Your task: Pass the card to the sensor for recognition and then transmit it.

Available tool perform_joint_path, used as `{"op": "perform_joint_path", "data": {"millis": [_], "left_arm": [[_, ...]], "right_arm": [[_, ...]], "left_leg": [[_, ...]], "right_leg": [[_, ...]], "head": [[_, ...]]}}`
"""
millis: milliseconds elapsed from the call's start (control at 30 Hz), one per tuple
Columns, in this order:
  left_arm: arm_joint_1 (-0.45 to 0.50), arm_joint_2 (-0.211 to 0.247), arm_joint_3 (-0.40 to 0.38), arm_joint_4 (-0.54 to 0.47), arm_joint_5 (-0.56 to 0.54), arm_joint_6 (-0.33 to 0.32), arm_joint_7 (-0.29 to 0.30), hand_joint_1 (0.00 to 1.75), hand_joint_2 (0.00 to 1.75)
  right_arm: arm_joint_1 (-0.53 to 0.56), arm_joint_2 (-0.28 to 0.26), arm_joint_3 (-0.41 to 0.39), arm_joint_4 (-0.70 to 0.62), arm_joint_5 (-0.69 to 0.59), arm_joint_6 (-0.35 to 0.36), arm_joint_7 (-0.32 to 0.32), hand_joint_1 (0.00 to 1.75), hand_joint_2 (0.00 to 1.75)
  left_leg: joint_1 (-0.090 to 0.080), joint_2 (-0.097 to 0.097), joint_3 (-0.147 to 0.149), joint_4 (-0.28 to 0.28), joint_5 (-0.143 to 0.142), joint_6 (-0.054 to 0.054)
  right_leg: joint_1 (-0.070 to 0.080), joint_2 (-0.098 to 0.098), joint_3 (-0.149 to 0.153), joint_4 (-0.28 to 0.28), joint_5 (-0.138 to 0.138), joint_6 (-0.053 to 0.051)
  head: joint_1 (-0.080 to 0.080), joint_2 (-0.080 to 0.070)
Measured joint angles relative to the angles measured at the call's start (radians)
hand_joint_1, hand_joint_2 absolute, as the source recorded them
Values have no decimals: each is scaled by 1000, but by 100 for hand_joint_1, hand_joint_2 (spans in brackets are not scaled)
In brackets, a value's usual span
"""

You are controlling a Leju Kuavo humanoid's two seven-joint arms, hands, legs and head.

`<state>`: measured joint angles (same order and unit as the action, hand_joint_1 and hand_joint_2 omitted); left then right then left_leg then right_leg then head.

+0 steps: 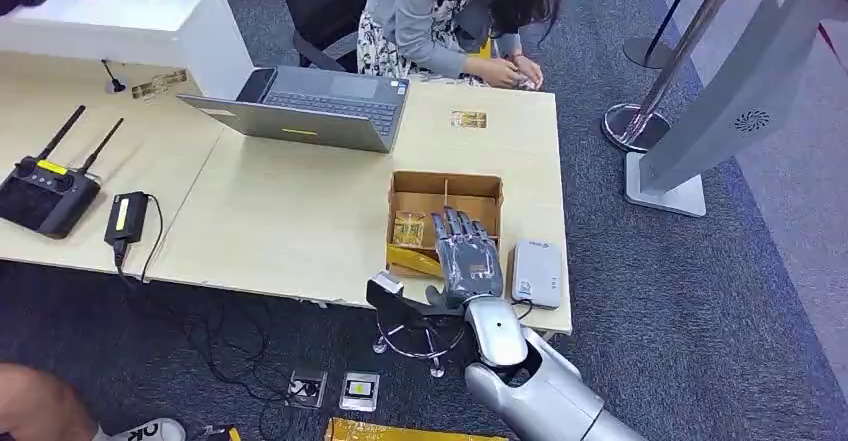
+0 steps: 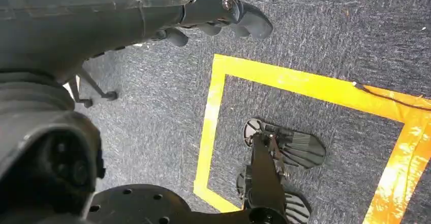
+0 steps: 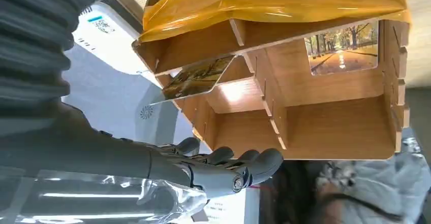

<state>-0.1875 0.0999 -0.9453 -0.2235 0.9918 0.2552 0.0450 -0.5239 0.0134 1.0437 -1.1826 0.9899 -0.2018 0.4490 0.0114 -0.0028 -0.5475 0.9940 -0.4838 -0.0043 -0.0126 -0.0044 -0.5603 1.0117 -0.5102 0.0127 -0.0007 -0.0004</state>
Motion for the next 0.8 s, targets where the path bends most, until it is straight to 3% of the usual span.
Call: {"op": "perform_joint_path", "data": {"millis": [333, 367, 400, 467, 567, 600, 633, 800], "left_arm": [[0, 0, 0, 0, -3, -1, 2, 0, 0], [0, 0, 0, 0, -3, -1, 3, 0, 0], [0, 0, 0, 0, -3, -1, 3, 0, 0], [0, 0, 0, 0, -3, -2, 3, 0, 0], [0, 0, -1, 0, -3, -2, 2, 0, 0], [0, 0, 0, 0, -4, -3, 2, 0, 0], [0, 0, -1, 0, -4, -3, 1, 0, 0], [0, 0, -1, 0, -6, -4, -2, 0, 0]], "right_arm": [[0, 0, 0, 13, 17, -9, 0, 0, 175], [0, 0, 0, 13, 22, -10, 2, 26, 175], [0, 0, 0, 13, 28, -11, 4, 152, 175], [0, 0, 0, 16, 34, -11, 6, 173, 175], [0, 0, 0, 22, 34, -10, 7, 175, 175], [0, 0, 0, 25, 34, -10, 7, 161, 175], [0, 0, 0, 27, 34, -11, 7, 159, 175], [0, 0, -1, 39, 37, -18, 5, 159, 175]], "left_leg": [[0, 0, 0, 0, 0, 0], [0, 0, 0, 0, 0, 0], [0, 0, 0, 0, 0, 0], [0, 0, 0, 0, 0, 0], [0, 0, 0, 0, 0, 0], [0, 0, 0, 0, 0, 0], [0, 0, 0, 0, 0, 0], [0, 0, 0, 0, 0, 0]], "right_leg": [[0, 0, 0, 0, 0, 0], [0, 0, 0, 0, 0, 0], [0, 0, 0, 0, 0, 0], [0, 0, 0, 0, 0, 0], [0, 0, 0, 0, 0, 0], [0, 0, 0, 0, 0, 0], [0, 0, 0, 0, 0, 0], [0, 0, 0, 0, 0, 0]], "head": [[0, 0], [0, 0], [0, 0], [0, 0], [0, 0], [0, 0], [0, 0], [0, 0]]}}
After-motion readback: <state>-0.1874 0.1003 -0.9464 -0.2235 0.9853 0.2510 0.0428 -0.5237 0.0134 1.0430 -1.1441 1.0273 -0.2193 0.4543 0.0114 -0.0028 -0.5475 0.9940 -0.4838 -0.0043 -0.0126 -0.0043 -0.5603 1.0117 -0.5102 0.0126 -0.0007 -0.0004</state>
